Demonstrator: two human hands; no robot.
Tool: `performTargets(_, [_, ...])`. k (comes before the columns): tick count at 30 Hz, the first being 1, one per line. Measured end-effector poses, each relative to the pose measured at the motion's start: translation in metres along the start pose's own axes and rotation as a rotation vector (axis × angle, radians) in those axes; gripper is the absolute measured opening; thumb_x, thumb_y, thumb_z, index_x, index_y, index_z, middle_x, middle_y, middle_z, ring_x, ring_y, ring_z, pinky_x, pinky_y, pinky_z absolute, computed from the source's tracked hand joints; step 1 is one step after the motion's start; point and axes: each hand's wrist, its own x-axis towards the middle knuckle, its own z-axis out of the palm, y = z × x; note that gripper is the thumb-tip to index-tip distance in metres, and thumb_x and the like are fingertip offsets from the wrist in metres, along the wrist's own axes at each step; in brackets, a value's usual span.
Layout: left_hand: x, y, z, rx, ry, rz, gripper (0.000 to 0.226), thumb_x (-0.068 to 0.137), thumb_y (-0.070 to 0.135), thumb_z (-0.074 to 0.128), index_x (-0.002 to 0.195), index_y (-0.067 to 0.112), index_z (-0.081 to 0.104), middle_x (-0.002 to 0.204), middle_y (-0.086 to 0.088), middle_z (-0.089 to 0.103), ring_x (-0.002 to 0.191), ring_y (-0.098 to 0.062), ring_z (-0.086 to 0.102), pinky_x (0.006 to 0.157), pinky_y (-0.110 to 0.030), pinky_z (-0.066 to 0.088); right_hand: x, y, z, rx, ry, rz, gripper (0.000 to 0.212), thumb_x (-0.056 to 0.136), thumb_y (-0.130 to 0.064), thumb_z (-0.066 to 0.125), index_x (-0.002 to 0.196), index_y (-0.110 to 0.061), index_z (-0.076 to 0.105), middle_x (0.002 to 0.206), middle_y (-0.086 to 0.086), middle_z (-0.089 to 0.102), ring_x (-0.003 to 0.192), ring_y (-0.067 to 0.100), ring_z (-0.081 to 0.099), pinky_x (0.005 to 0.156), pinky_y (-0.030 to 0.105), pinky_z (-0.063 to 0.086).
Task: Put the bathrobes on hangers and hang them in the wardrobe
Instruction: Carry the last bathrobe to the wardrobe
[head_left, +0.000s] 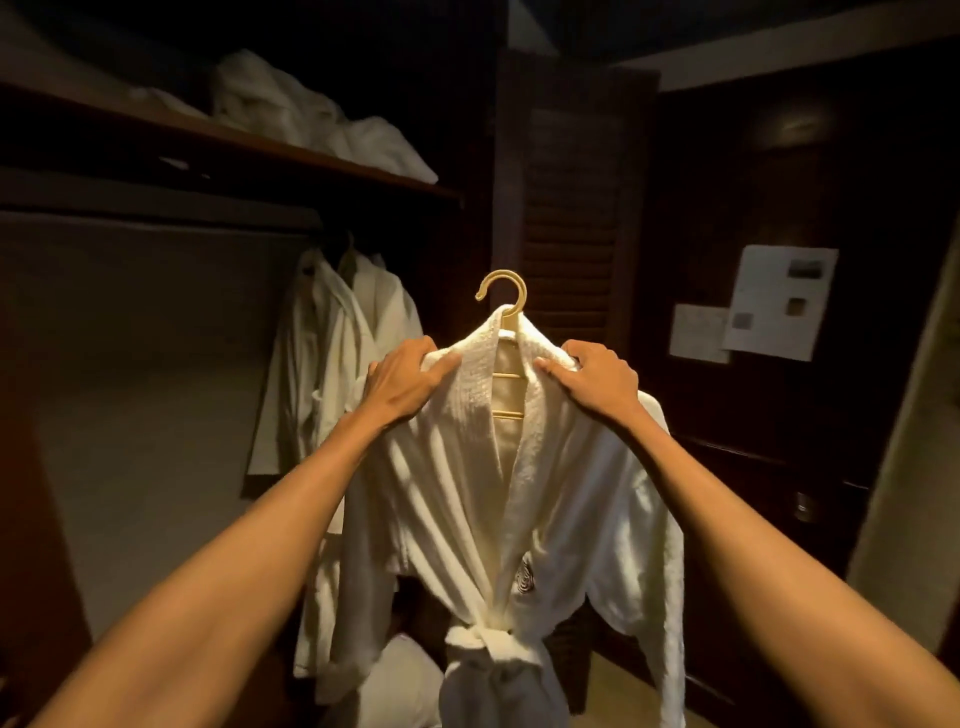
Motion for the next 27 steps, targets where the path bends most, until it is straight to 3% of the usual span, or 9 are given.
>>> performTargets(4, [0.03, -0.034, -0.009, 0.033, 0.073, -0.018, 0.041, 0.094, 0.064, 0.044, 0.071, 0.03, 0.042, 0.077, 0.01, 0.05, 0.068, -0.011, 0.047, 0.063, -0.033, 0.034, 0.061, -0.016, 0.038, 0.075, -0.035, -0.109, 0.046, 0.087, -0.07, 0.046, 0.069, -0.027, 0.046, 0.077, -0.007, 0.058, 0.082, 0.024, 0.06, 0.07, 0.037, 0.041])
performTargets(8, [0.053, -0.062, -0.023, 0.114, 0.198, -0.087, 0.047, 0.093, 0.066, 0.046, 0.075, 0.023, 0.049, 0.074, 0.007, 0.056, 0.066, -0.013, 0.052, 0.061, -0.033, 0.035, 0.106, -0.046, 0.073, 0.162, -0.051, -0.181, 0.048, 0.088, -0.067, 0.048, 0.063, -0.027, 0.039, 0.069, -0.01, 0.052, 0.078, 0.024, 0.058, 0.069, 0.036, 0.039])
performTargets(12, [0.074, -0.101, -0.041, 0.246, 0.372, -0.159, 0.05, 0.091, 0.072, 0.04, 0.081, 0.026, 0.054, 0.081, 0.008, 0.06, 0.079, -0.018, 0.057, 0.08, -0.042, 0.043, 0.14, -0.086, 0.102, 0.238, -0.034, -0.24, 0.043, 0.089, -0.061, 0.051, 0.066, -0.025, 0.045, 0.07, -0.009, 0.053, 0.072, 0.019, 0.052, 0.066, 0.033, 0.033])
performTargets(16, [0.11, -0.146, -0.049, 0.315, 0.408, -0.268, 0.063, 0.09, 0.077, 0.029, 0.111, 0.026, 0.06, 0.115, -0.002, 0.061, 0.112, -0.024, 0.053, 0.106, -0.051, 0.034, 0.18, -0.121, 0.132, 0.279, -0.001, -0.25, 0.04, 0.089, -0.06, 0.051, 0.073, -0.024, 0.051, 0.074, -0.005, 0.059, 0.07, 0.018, 0.053, 0.064, 0.032, 0.032])
performTargets(20, [0.146, -0.186, -0.045, 0.265, 0.362, -0.451, 0.073, 0.093, 0.075, 0.02, 0.148, 0.029, 0.035, 0.159, -0.006, 0.026, 0.148, -0.027, 0.02, 0.118, -0.05, 0.016, 0.22, -0.155, 0.166, 0.282, 0.03, -0.221, 0.04, 0.088, -0.061, 0.051, 0.085, -0.021, 0.058, 0.085, 0.001, 0.064, 0.084, 0.027, 0.061, 0.068, 0.031, 0.034])
performTargets(23, [0.171, -0.217, -0.046, 0.202, 0.374, -0.468, 0.073, 0.097, 0.068, 0.015, 0.157, 0.027, 0.013, 0.166, -0.005, 0.002, 0.153, -0.023, -0.002, 0.122, -0.048, 0.001, 0.245, -0.185, 0.189, 0.257, 0.07, -0.212, 0.044, 0.087, -0.06, 0.051, 0.098, -0.019, 0.063, 0.096, 0.007, 0.067, 0.092, 0.031, 0.062, 0.068, 0.032, 0.034])
performTargets(27, [0.192, -0.261, -0.045, 0.102, 0.379, -0.52, 0.07, 0.1, 0.062, 0.015, 0.158, 0.026, 0.0, 0.166, -0.002, -0.007, 0.152, -0.021, -0.006, 0.122, -0.044, -0.001, 0.277, -0.223, 0.218, 0.246, 0.075, -0.184, 0.045, 0.087, -0.057, 0.053, 0.114, -0.022, 0.063, 0.108, 0.011, 0.067, 0.104, 0.034, 0.06, 0.073, 0.033, 0.035])
